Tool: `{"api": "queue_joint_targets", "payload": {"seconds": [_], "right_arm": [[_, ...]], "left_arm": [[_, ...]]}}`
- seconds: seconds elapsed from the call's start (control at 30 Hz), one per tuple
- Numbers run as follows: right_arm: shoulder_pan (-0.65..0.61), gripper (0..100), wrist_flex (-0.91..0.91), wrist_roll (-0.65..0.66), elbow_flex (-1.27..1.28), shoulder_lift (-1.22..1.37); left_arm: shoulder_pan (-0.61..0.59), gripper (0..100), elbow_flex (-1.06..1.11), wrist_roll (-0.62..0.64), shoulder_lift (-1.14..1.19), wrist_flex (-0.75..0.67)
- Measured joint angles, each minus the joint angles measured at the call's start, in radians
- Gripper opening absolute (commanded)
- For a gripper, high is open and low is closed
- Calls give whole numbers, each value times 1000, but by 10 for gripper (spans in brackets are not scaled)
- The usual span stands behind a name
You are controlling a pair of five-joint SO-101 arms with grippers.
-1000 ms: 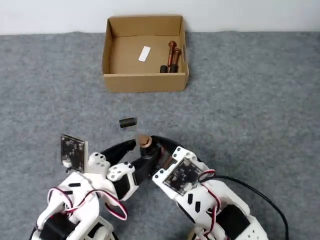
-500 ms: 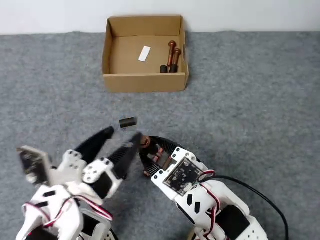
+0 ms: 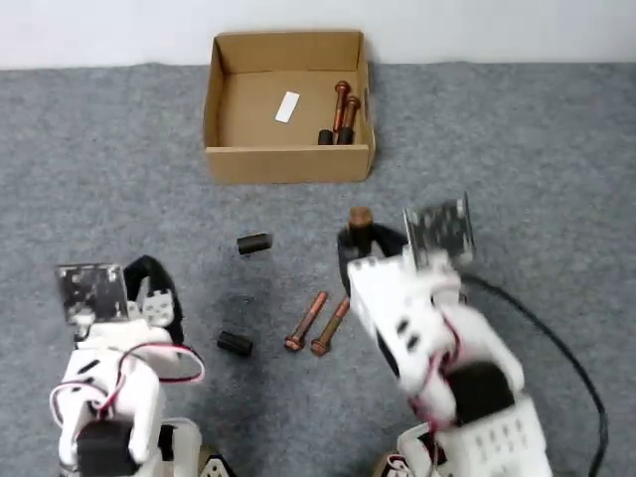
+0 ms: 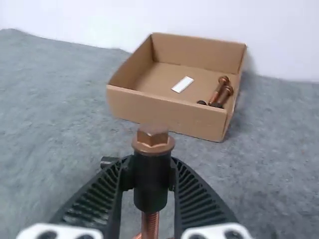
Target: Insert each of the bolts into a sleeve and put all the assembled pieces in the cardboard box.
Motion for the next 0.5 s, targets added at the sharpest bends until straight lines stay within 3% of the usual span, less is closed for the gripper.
{"api": "queue_joint_targets", "payload": {"seconds": [0.23,0.5], "right_arm": [[48,8,-68,-3,-448,597],[52,9,-229,44,-919,1181]], "left_arm": [[-201,5,117,-55,3,-107],[-221,5,117,-55,8,-112]]}}
